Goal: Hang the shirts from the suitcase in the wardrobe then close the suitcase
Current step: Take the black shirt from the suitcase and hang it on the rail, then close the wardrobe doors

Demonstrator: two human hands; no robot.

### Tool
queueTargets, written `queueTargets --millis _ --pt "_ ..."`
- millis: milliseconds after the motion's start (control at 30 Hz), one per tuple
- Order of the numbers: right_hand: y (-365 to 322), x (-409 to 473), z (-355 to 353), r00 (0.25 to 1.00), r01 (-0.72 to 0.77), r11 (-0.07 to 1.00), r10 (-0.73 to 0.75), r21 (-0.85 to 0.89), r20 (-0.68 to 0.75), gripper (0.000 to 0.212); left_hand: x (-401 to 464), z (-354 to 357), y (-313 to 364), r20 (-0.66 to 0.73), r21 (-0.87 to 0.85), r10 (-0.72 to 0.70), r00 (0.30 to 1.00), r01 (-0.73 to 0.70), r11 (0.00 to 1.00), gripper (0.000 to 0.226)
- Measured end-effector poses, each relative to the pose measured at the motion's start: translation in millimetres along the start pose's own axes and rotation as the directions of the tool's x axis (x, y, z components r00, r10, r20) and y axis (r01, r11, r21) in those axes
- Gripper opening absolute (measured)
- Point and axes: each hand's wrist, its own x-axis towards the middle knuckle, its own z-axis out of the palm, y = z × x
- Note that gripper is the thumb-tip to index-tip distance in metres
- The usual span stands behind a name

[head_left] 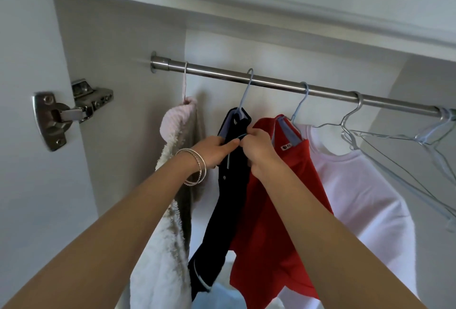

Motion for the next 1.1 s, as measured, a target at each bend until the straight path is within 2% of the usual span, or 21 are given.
queueTargets --millis 233,400,533,633,733,800,900,1000,1100 --pt "3 -11 1 0.993 -0.030 1.000 0.031 -0.009 0.114 0.046 -4 -2 -4 -0.045 -0.013 0.071 0.996 -0.072 0.997 0.041" --pt "11 -16 -7 0.989 -0.014 0.993 0.030 -0.114 0.143 0.044 -10 1 -9 -0.067 0.029 0.104 0.992 -0.102 0.994 0.038" --pt "15 -20 -10 0.994 0.105 0.955 -0.090 -0.276 0.066 0.034 -24 -2 -9 -0.106 0.100 0.115 0.988 -0.105 0.989 0.034" --pt "8 -32 -3 0.979 0.205 0.942 -0.196 -0.265 0.062 0.032 -47 -8 -4 -0.158 0.087 0.146 0.977 -0.134 0.987 0.018" --pt "-5 -55 5 0.956 0.288 0.932 -0.267 -0.219 0.122 0.030 -78 -19 -5 -0.240 0.060 0.100 0.966 -0.088 0.994 0.019" --pt "-12 -76 12 0.934 0.339 0.927 -0.311 -0.162 0.176 0.025 -101 -27 -9 -0.304 0.037 0.055 0.951 -0.046 0.998 0.024" --pt "-15 -112 23 0.893 0.387 0.919 -0.353 -0.073 0.279 0.028 -145 -38 -9 -0.359 0.086 0.000 0.933 0.033 0.996 0.019" --pt "-12 -159 34 0.791 0.424 0.906 -0.374 0.009 0.484 0.019 -207 -45 -4 -0.445 0.109 -0.063 0.894 0.123 0.986 0.019" --pt "-7 -212 47 0.682 0.457 0.887 -0.394 0.061 0.617 0.017 -277 -45 -2 -0.516 0.138 -0.137 0.846 0.240 0.961 0.016"
